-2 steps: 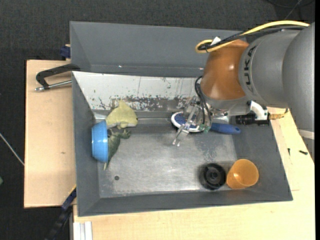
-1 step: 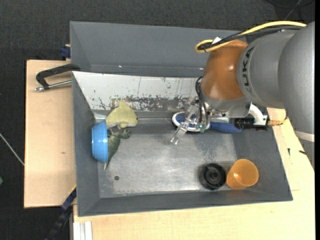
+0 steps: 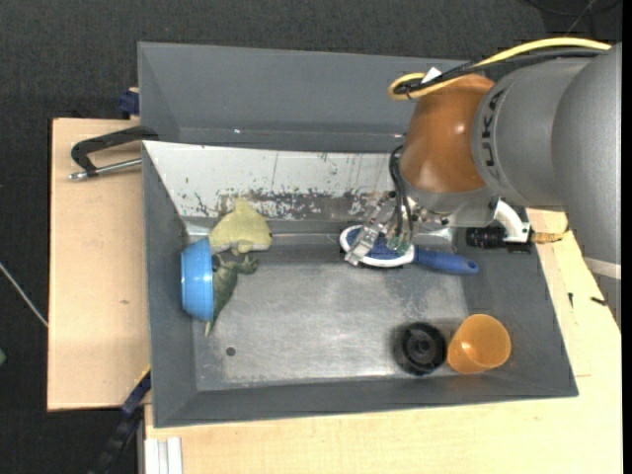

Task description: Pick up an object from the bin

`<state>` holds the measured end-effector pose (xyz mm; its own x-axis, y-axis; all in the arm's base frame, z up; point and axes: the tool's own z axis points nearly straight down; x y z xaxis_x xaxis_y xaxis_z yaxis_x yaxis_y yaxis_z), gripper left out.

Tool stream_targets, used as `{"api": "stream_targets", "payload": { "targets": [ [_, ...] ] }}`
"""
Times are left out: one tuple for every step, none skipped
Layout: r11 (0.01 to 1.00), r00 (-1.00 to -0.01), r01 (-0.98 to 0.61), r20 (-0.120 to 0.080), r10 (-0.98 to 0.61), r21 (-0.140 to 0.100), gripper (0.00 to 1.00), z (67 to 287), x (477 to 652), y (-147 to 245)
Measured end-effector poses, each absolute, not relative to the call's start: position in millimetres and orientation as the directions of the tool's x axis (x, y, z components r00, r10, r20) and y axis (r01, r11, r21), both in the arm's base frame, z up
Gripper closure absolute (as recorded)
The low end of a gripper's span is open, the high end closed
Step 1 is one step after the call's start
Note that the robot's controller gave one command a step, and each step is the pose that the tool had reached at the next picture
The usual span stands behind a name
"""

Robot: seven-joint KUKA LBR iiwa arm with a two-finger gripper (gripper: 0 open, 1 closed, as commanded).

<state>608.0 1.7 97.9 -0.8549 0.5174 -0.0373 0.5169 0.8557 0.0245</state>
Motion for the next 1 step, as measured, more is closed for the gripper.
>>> {"api": "stream_targets", "payload": {
  "targets": [
    [0.857, -0.857, 0.516, -0.012, 0.516, 0.008, 1.00, 114.4, 611.5, 2.5]
  ]
}}
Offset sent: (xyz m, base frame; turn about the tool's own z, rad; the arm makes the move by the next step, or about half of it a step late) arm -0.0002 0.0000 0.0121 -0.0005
